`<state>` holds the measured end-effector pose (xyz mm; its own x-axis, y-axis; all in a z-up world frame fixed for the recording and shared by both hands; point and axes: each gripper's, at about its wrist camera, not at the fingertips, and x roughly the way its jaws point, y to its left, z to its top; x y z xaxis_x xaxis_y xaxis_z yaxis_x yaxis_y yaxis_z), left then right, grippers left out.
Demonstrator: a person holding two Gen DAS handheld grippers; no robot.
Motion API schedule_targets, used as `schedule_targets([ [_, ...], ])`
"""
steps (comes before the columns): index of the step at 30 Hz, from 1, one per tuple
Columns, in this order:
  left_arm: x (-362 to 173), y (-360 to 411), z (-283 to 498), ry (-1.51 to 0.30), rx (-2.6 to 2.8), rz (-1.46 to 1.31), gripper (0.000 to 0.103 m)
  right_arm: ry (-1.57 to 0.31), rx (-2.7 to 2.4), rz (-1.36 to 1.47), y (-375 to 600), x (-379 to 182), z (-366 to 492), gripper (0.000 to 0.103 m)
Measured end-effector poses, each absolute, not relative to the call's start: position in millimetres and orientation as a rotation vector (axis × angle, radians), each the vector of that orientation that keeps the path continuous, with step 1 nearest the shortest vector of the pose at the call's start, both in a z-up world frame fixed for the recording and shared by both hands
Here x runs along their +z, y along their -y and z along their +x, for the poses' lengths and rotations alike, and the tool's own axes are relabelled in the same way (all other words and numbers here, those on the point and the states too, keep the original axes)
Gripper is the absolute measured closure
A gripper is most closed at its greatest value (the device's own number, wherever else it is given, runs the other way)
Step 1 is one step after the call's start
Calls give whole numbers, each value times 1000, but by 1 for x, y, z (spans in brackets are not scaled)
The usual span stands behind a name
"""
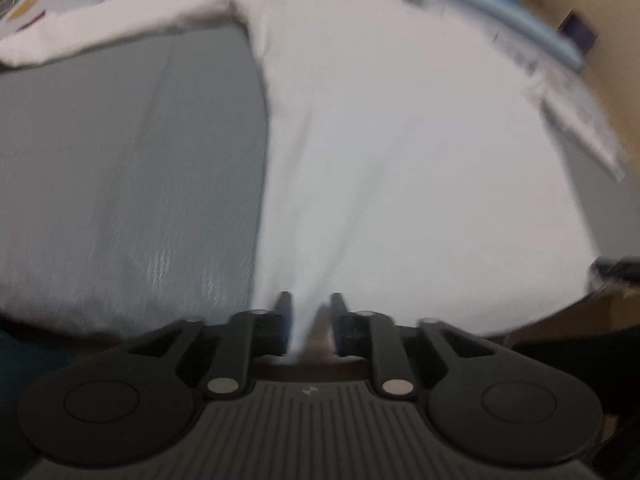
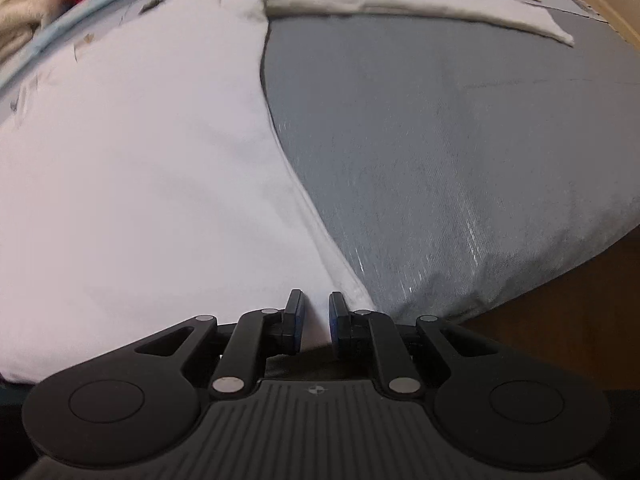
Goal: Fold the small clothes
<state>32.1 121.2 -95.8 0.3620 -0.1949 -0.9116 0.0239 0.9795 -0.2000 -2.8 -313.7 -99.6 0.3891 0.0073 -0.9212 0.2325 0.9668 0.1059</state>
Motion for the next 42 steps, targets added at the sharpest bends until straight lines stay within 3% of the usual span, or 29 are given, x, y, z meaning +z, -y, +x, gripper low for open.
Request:
schedule_targets([
  [4,-110,-114,40,-1279,-97,-134,65,-1204,-181,209,310,-108,8,83],
  [7,-75,-108,40,-1072,-95,-126,62,-1067,-144,229,300,-83,13,82],
  [9,-51,-108,37,-905,-63,-116,45,-928,-119,237,294,-61,13,78],
  [11,-31,-106,41,-784,-26,-105,34,-799,-98,241,289,-42,13,66],
  [15,2,-129,77,-684,39,-187,29,-623,-59,241,281,-12,21,62],
  [20,18,-184,156,-688,163,-261,33,-514,-1,229,273,31,55,62],
  [23,11,-234,196,-722,236,-334,67,-484,49,191,264,58,88,62],
  [24,5,-256,204,-729,270,-366,69,-481,64,177,258,65,99,62],
  [28,-27,-337,204,-747,402,-530,67,-482,112,92,230,73,143,62],
  [31,-51,-389,198,-775,543,-648,58,-517,170,47,213,58,184,62],
  [33,-57,-414,193,-762,620,-667,40,-541,194,32,204,44,201,63],
  [34,-59,-423,192,-759,648,-666,38,-549,205,32,201,35,207,71],
  [35,-61,-431,193,-753,666,-671,36,-576,214,36,199,22,215,81],
  [37,-64,-445,195,-729,676,-697,36,-663,198,59,193,4,228,87],
  [42,-69,-454,210,-699,747,-741,36,-684,250,17,172,-6,246,88],
])
